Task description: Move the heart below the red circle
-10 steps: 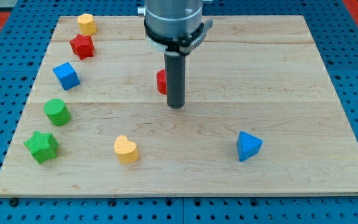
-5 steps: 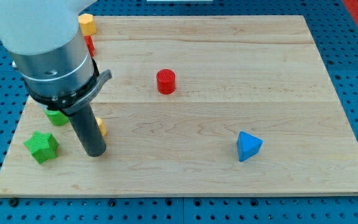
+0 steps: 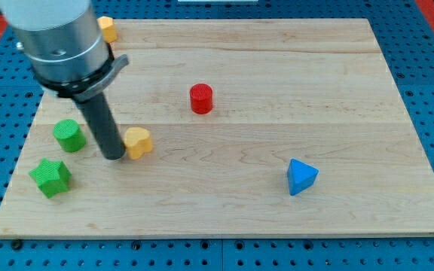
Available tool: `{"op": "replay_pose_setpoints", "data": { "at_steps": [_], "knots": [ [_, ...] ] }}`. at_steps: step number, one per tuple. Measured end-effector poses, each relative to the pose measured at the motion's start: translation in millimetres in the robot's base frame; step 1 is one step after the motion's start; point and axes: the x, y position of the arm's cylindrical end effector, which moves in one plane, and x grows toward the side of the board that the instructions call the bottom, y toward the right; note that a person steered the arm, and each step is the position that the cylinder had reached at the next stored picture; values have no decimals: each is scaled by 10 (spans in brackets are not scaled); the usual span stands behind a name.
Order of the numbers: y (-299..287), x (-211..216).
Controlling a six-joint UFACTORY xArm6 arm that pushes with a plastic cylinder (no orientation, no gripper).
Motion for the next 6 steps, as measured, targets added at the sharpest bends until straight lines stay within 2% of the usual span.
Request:
{"op": "replay_pose_setpoints", "data": {
  "at_steps": [2, 3, 4, 5, 6],
  "knots": [
    [763, -42],
    [800, -453],
    [793, -492],
    [262, -862],
    [149, -1427]
  ]
}}
